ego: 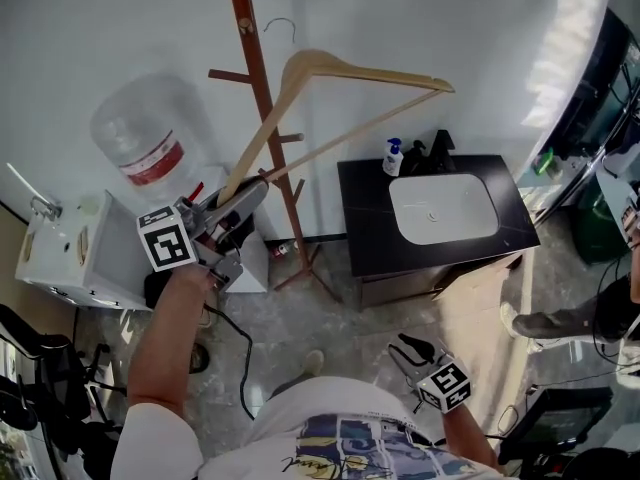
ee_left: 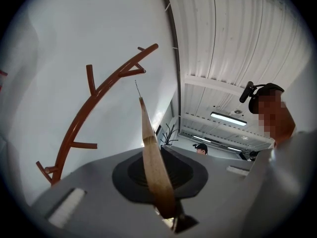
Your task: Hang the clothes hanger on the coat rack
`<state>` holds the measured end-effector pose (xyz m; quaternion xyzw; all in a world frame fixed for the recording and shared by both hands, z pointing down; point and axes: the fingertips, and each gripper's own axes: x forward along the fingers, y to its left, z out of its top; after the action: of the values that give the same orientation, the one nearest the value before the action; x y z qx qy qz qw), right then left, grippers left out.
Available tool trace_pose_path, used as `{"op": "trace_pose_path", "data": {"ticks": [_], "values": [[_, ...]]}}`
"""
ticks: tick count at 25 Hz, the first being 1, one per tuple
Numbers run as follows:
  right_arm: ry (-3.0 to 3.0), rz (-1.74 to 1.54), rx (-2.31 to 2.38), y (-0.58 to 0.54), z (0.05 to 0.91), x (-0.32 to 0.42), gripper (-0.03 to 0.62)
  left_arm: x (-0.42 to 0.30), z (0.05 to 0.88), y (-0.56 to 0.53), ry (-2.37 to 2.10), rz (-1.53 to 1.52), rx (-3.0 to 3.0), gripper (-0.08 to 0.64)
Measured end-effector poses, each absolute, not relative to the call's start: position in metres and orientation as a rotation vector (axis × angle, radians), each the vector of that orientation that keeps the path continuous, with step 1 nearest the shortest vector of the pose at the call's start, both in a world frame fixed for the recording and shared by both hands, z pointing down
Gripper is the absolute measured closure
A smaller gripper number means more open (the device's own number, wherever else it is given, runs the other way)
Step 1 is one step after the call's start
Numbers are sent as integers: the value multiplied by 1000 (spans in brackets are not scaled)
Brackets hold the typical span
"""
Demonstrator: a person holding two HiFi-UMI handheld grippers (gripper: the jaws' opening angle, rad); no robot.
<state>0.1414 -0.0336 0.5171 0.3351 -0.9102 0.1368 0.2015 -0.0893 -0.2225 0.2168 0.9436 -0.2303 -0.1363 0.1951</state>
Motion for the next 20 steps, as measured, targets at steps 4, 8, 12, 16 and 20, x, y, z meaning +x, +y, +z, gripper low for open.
{"op": "trace_pose_path", "data": {"ticks": [4, 8, 12, 16, 20], "values": [[-2528, 384, 961, -39, 518, 143, 472, -97, 208, -237, -650, -401, 2655, 529], [-2515, 391, 983, -43, 523, 145, 472, -105, 196, -241, -653, -427, 2682, 529], [-2510, 391, 989, -49, 523, 142, 472, -120, 193, -245, -664, -462, 2678, 529], [-2501, 390, 985, -54, 522, 136, 472, -133, 201, -247, -689, -463, 2678, 529], [-2494, 378, 987, -60, 521, 129, 472, -140, 213, -249, -715, -449, 2699, 529]]}}
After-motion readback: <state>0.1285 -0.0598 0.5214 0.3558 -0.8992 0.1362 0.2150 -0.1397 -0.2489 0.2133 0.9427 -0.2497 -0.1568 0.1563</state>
